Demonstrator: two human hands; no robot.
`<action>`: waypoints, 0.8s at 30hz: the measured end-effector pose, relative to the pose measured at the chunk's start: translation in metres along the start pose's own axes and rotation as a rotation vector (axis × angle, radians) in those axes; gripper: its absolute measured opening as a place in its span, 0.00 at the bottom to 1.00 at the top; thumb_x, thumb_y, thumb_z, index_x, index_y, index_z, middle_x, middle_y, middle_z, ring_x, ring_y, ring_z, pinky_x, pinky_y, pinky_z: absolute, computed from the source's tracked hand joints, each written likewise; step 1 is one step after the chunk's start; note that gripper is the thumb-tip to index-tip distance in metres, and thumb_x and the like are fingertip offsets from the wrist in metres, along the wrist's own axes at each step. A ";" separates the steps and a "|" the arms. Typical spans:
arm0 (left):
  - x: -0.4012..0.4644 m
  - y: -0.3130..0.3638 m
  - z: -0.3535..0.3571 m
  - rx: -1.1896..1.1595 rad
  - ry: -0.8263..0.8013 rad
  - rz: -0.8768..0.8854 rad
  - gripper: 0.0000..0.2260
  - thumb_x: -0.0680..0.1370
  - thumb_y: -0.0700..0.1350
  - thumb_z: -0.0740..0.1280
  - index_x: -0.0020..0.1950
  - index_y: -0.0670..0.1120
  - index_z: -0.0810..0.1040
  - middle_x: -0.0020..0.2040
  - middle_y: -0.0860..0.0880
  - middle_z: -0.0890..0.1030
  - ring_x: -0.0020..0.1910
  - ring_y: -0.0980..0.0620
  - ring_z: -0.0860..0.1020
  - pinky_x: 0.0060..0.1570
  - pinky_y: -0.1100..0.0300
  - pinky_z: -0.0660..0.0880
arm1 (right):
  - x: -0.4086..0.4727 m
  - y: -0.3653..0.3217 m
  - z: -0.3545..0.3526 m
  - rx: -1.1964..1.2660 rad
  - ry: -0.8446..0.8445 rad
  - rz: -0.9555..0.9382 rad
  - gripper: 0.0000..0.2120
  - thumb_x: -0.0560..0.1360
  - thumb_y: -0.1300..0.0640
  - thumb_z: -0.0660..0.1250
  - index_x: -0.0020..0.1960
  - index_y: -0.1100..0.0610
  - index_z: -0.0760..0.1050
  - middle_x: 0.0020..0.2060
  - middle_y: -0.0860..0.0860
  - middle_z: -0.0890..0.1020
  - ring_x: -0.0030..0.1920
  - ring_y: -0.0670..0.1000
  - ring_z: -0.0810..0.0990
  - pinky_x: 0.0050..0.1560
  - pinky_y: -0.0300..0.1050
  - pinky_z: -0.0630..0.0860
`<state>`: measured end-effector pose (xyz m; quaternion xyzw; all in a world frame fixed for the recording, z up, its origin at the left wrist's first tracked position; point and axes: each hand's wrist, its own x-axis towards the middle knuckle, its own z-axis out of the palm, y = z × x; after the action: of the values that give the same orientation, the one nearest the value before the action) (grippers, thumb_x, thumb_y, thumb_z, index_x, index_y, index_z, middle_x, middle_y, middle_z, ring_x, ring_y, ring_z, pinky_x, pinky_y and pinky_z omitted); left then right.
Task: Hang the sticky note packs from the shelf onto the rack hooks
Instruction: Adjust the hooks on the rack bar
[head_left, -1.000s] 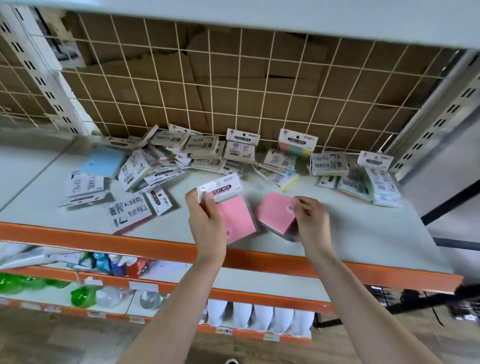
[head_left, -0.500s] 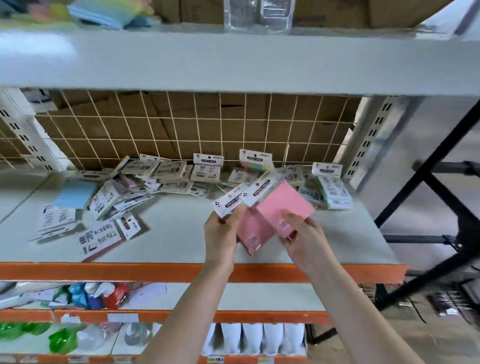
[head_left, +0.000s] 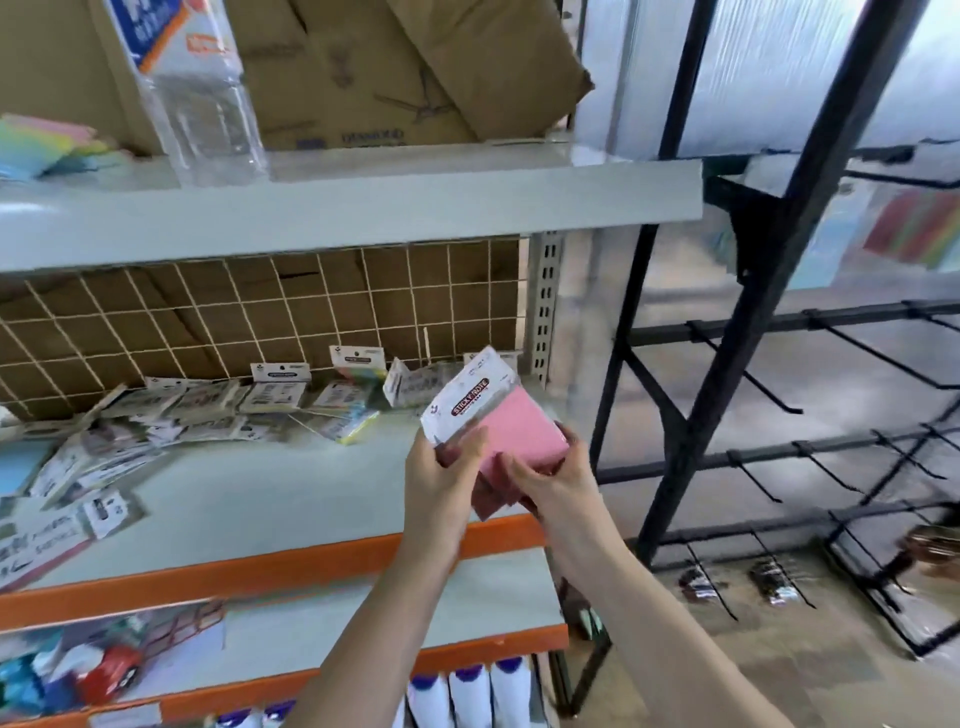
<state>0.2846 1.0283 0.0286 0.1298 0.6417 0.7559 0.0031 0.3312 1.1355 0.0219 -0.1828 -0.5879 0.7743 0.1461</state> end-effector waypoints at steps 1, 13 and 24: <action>-0.007 0.001 0.010 0.014 -0.025 0.020 0.15 0.76 0.39 0.68 0.62 0.49 0.75 0.53 0.56 0.83 0.51 0.60 0.80 0.44 0.70 0.75 | -0.004 -0.004 -0.013 -0.068 0.006 -0.023 0.29 0.72 0.61 0.73 0.67 0.53 0.61 0.56 0.53 0.77 0.56 0.52 0.79 0.59 0.54 0.77; -0.081 0.022 0.157 -0.062 -0.184 -0.028 0.21 0.71 0.57 0.70 0.62 0.55 0.74 0.52 0.57 0.82 0.52 0.56 0.81 0.50 0.53 0.80 | -0.056 -0.073 -0.169 -0.520 0.093 -0.317 0.20 0.80 0.46 0.58 0.46 0.64 0.74 0.34 0.56 0.77 0.33 0.50 0.72 0.33 0.44 0.68; -0.092 0.022 0.291 0.132 -0.312 0.085 0.25 0.70 0.59 0.68 0.60 0.45 0.74 0.49 0.55 0.80 0.43 0.66 0.79 0.37 0.74 0.73 | -0.057 -0.129 -0.285 -0.551 0.262 -0.327 0.10 0.79 0.49 0.63 0.48 0.56 0.73 0.36 0.44 0.76 0.31 0.37 0.71 0.32 0.32 0.68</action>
<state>0.4352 1.2911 0.0738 0.2724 0.6756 0.6823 0.0620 0.5129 1.3893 0.0835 -0.2165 -0.7726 0.5228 0.2879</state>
